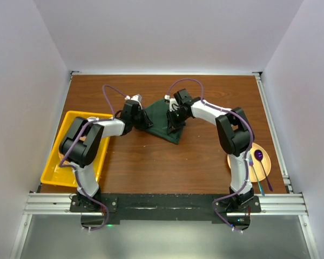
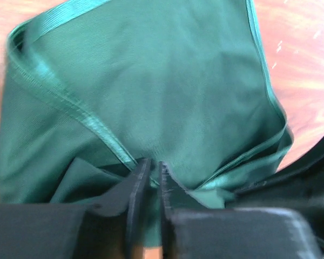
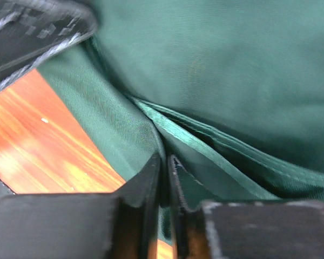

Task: Fold the napkin, place the utensils inside, and roll it up
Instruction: Roll the napkin with the utensil

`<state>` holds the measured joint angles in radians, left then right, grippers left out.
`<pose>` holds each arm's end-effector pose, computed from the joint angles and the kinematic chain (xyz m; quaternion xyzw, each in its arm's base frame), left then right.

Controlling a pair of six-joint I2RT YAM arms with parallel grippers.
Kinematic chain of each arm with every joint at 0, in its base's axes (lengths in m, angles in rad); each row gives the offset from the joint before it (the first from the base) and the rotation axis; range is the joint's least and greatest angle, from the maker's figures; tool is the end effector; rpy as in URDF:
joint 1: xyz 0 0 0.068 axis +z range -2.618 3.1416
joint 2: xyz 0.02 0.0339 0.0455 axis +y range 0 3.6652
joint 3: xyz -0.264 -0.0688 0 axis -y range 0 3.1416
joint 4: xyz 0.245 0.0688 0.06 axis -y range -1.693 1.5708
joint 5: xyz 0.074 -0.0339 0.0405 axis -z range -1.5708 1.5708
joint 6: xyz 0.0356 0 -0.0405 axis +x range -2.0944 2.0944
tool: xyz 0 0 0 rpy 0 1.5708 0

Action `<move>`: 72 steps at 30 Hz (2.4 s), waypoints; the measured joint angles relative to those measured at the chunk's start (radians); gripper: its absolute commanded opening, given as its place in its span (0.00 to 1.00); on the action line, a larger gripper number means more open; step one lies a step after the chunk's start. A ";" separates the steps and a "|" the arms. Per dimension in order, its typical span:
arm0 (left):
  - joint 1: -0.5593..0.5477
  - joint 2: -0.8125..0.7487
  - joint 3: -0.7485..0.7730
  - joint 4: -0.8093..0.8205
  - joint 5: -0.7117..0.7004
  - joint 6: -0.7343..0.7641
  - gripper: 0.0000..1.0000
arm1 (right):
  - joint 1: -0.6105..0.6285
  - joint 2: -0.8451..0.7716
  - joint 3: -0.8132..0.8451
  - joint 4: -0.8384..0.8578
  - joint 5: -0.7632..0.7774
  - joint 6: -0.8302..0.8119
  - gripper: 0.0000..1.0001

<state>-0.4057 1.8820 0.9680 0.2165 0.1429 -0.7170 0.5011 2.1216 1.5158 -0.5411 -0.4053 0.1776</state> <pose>0.3487 -0.1553 0.1373 -0.1103 0.8976 -0.2793 0.3227 0.3771 0.2225 0.1510 -0.1960 0.9383 0.2541 0.1288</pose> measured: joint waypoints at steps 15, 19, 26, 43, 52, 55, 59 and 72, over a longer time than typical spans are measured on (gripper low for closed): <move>-0.083 -0.155 -0.136 0.053 0.135 -0.007 0.05 | -0.005 -0.112 -0.255 0.287 -0.036 0.224 0.06; -0.078 -0.093 -0.141 0.090 0.151 -0.025 0.04 | -0.005 -0.126 -0.287 0.326 -0.036 0.256 0.07; -0.060 0.018 -0.058 0.117 0.131 -0.030 0.00 | -0.002 -0.128 -0.275 0.304 -0.028 0.249 0.12; -0.051 0.070 -0.039 0.170 0.141 -0.032 0.00 | 0.025 -0.143 -0.068 -0.051 0.163 0.050 0.48; -0.051 0.074 -0.040 0.183 0.143 -0.031 0.00 | 0.095 -0.223 -0.222 -0.014 0.299 0.023 0.27; -0.051 0.076 -0.037 0.183 0.145 -0.031 0.00 | 0.119 -0.221 -0.250 0.024 0.379 0.008 0.29; -0.051 0.081 -0.033 0.184 0.150 -0.031 0.00 | 0.153 -0.231 -0.251 0.042 0.496 -0.025 0.51; -0.046 0.089 -0.028 0.189 0.170 -0.031 0.00 | 0.257 -0.411 -0.303 0.219 0.412 -0.284 0.56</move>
<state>-0.4515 1.9709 0.9401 0.4053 0.3130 -0.7479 0.7586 1.7107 1.2133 -0.3218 0.0067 -0.1066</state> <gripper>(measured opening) 0.012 0.606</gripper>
